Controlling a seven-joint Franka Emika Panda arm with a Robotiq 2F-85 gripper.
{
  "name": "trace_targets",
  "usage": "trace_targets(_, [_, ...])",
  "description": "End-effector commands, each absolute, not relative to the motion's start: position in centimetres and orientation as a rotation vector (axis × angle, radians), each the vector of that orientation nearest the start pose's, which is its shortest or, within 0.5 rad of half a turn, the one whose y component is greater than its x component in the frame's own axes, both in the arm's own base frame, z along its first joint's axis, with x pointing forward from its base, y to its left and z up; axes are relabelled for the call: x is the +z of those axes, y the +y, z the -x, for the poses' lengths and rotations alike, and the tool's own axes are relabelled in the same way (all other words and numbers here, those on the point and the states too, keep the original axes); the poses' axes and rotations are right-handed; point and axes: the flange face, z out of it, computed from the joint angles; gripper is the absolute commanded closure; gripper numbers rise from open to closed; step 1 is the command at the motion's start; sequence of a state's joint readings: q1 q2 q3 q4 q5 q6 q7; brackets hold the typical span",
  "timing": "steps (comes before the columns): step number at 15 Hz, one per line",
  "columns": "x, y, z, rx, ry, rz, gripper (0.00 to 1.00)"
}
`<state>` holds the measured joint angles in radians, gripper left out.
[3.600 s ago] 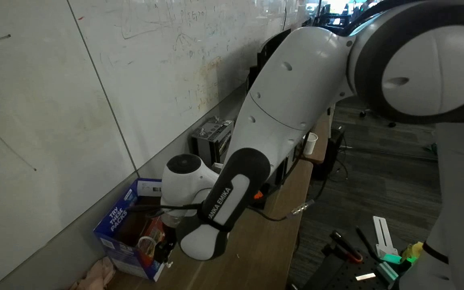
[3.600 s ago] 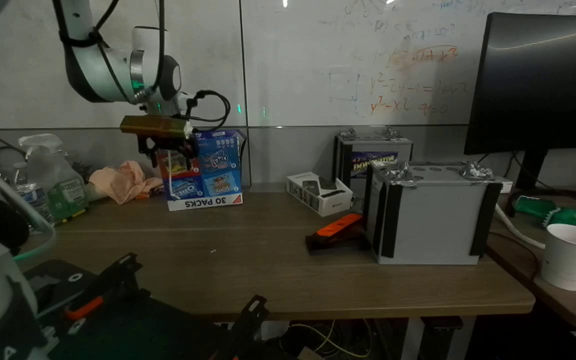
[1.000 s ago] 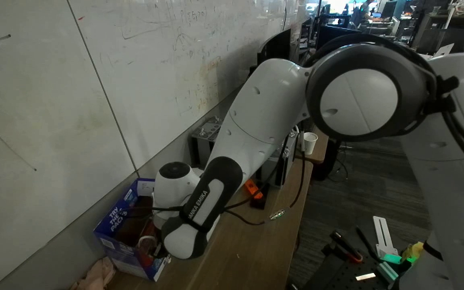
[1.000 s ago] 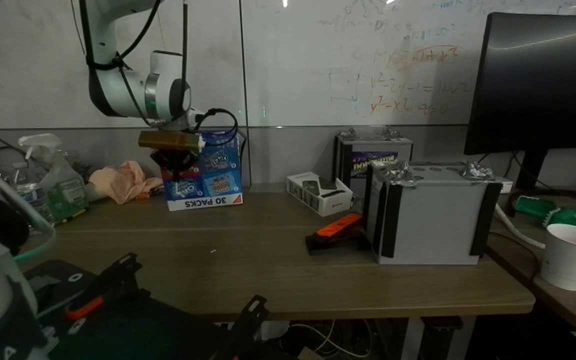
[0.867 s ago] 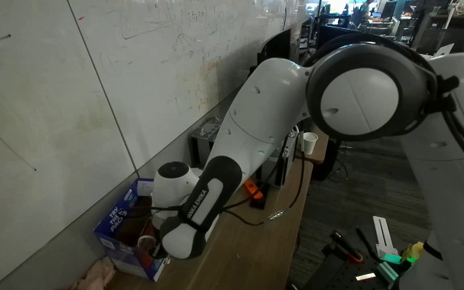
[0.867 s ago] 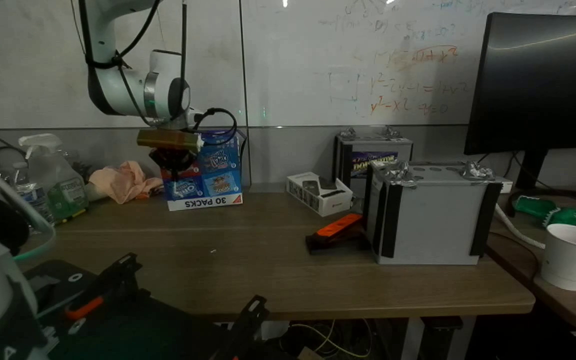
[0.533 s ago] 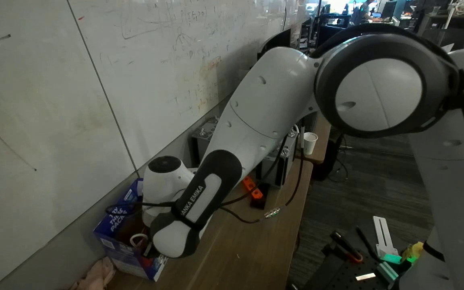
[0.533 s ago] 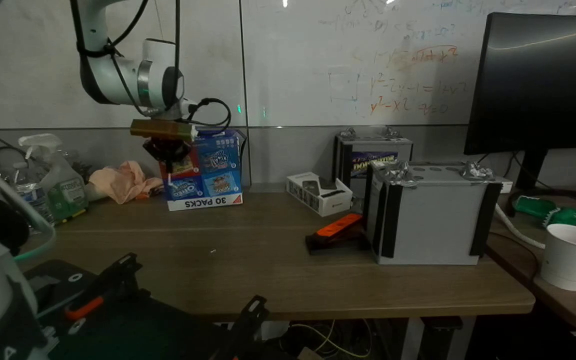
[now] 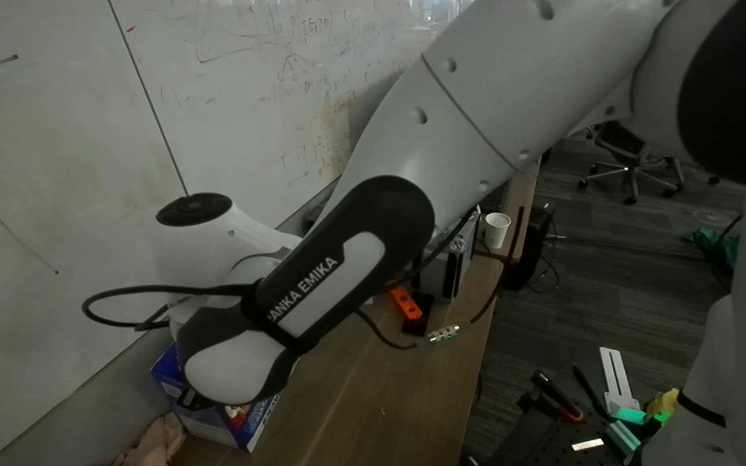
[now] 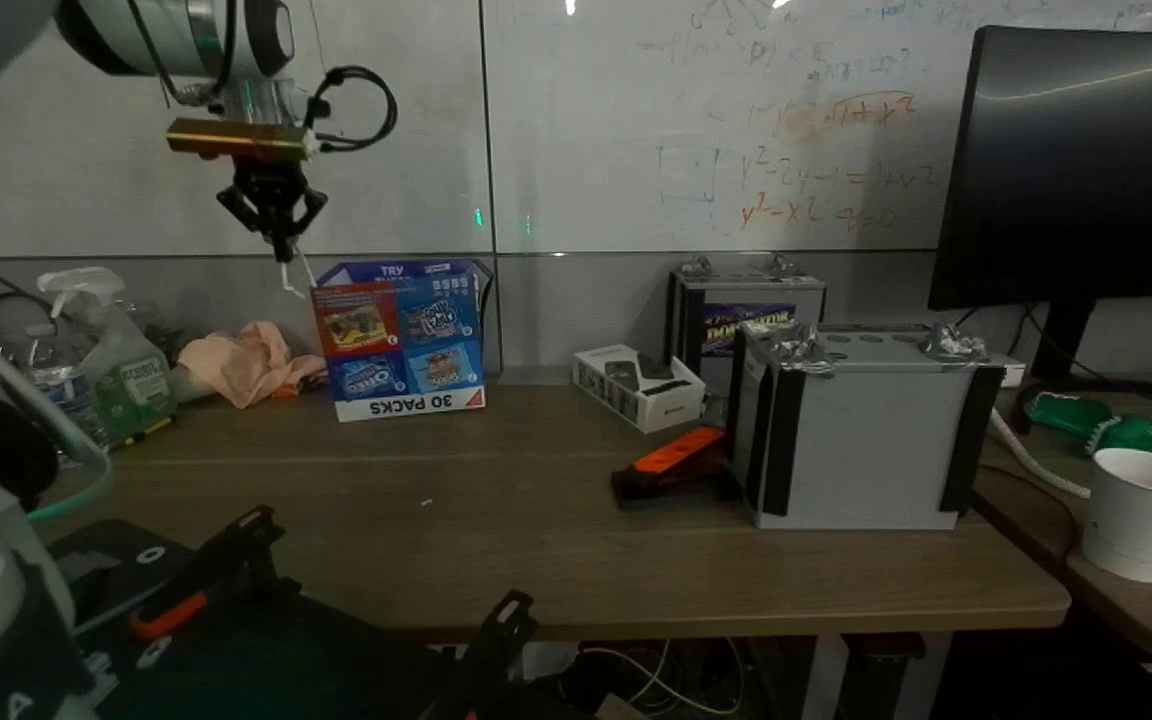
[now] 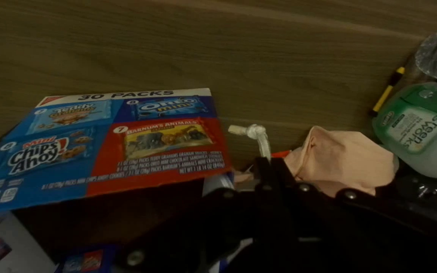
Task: Put the two ropes in the box one at a time
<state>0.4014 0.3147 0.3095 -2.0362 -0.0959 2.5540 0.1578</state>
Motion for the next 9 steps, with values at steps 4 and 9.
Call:
trace_targets(4, [40.4,39.5,-47.9,-0.591,-0.735,2.977,0.99])
trace_targets(9, [38.5,37.9,-52.6,-0.819,-0.634,3.037,0.99])
